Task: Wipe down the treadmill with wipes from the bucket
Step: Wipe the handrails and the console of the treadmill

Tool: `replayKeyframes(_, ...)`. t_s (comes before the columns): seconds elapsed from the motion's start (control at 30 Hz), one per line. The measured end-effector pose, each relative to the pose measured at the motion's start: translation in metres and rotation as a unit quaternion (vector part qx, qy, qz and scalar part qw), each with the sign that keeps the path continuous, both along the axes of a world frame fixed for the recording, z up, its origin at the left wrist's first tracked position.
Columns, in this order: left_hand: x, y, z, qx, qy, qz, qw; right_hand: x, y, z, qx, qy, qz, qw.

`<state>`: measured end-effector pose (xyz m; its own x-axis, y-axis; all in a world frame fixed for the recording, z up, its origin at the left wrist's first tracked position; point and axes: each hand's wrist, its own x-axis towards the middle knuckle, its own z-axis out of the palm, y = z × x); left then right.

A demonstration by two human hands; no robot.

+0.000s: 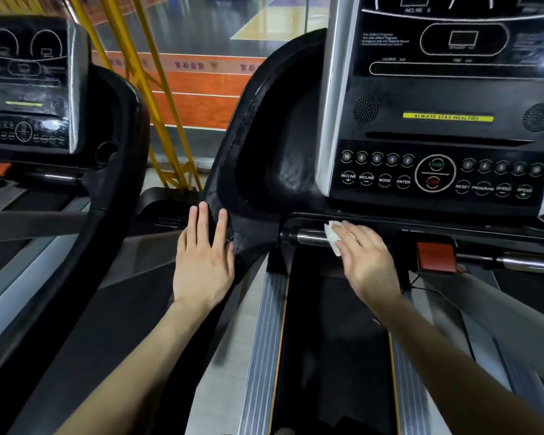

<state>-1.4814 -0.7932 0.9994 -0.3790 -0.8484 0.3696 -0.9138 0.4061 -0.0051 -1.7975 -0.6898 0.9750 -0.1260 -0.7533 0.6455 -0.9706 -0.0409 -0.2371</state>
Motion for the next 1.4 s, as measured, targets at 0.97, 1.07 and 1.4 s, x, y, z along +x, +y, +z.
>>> replayKeyframes(0.97,-0.001,-0.002,-0.005,-0.010,0.005,-0.006,1.000,0.006,0.010,-0.013,0.019,-0.041,-0.079,0.996)
replayKeyframes(1.07,0.000,-0.002,-0.003,-0.018,-0.013,-0.010,1.000,0.045,-0.020,-0.019,0.043,0.013,-0.004,0.999)
replayKeyframes(1.4,-0.093,0.019,0.014,0.004,-0.071,-0.267,0.961,-0.011,0.022,-0.004,0.135,0.074,-0.148,0.977)
